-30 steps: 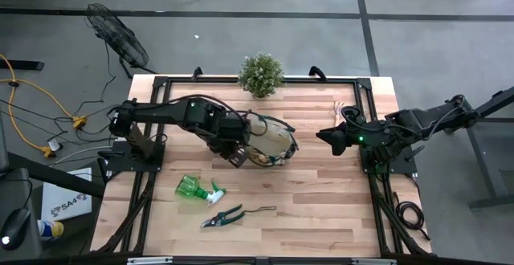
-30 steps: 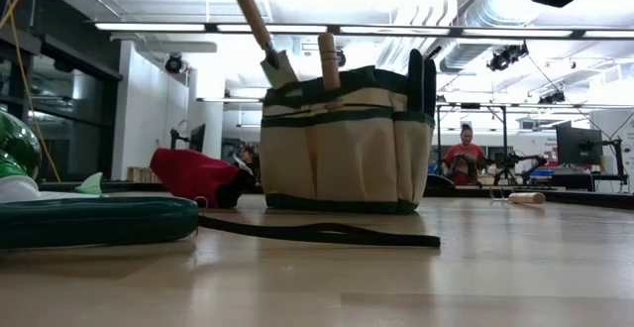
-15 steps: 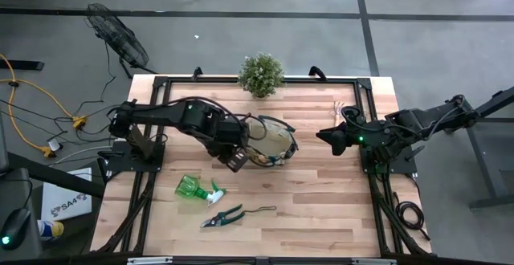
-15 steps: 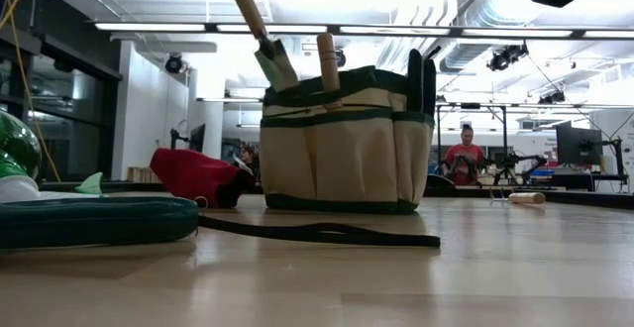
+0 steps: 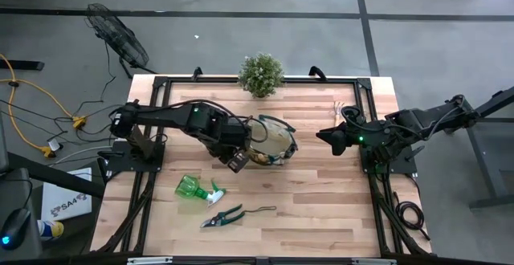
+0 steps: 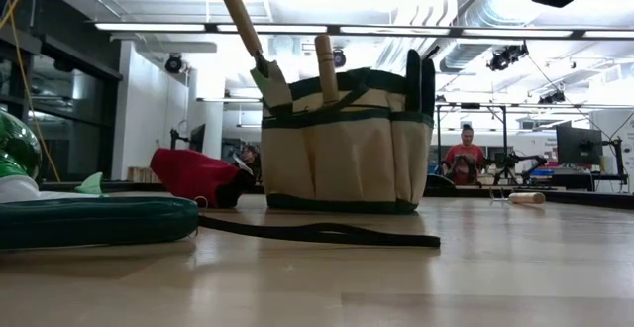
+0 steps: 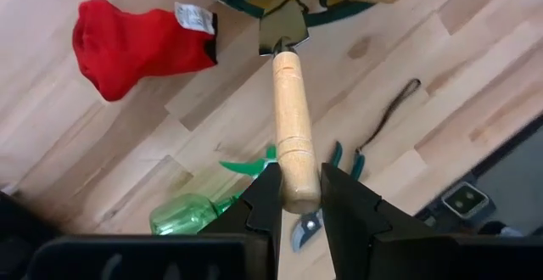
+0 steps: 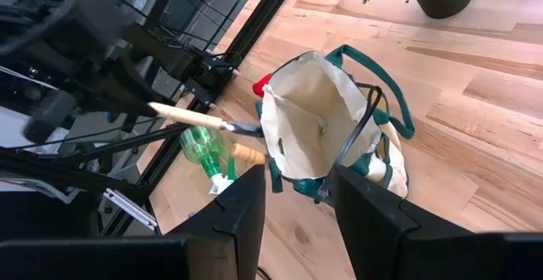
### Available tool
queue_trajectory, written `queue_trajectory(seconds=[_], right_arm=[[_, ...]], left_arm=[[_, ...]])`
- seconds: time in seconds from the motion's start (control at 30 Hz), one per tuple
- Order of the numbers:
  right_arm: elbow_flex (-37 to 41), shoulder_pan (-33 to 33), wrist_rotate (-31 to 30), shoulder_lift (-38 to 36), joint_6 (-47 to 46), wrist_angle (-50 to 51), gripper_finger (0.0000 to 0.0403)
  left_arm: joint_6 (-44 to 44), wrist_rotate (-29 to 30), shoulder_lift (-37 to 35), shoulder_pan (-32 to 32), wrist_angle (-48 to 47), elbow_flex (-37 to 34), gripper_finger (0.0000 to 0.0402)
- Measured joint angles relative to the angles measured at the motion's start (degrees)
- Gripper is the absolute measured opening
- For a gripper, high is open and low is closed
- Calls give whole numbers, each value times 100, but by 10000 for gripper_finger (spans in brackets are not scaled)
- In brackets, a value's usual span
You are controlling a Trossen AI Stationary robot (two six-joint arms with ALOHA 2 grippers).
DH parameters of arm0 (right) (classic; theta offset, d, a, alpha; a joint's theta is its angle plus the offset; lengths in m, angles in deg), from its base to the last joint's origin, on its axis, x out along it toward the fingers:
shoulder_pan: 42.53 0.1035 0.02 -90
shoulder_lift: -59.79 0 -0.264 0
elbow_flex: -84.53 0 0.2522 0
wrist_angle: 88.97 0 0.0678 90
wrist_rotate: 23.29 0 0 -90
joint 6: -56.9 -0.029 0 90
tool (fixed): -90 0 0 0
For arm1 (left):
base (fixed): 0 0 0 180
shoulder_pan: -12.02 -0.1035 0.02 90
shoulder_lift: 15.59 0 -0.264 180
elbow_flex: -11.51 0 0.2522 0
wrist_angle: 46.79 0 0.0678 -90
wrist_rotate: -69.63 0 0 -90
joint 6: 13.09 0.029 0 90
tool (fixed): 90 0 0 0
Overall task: Pick & Place Garden tools in Gardening bag
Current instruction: Put the trowel into the gardening bag
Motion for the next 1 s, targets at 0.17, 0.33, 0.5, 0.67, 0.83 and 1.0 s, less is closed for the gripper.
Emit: queue_trajectory(seconds=[0.17, 0.33, 0.5, 0.67, 0.83, 1.0], right_arm=[[-1, 0, 0, 0, -1, -4, 129], [-2, 2, 0, 0, 0, -39, 129], [-2, 0, 0, 0, 0, -40, 129], [-2, 1, 0, 0, 0, -39, 129], [-2, 0, 0, 0, -2, -41, 129], [-2, 1, 0, 0, 0, -39, 129]], left_arm=[[141, 5, 144, -149, 26, 0, 58], [224, 16, 248, -246, 90, -2, 58], [300, 116, 263, -340, 215, -7, 58], [426, 203, 291, -438, 221, -7, 58], [495, 248, 289, -610, 237, -7, 58], [601, 303, 289, -680, 243, -7, 67]])
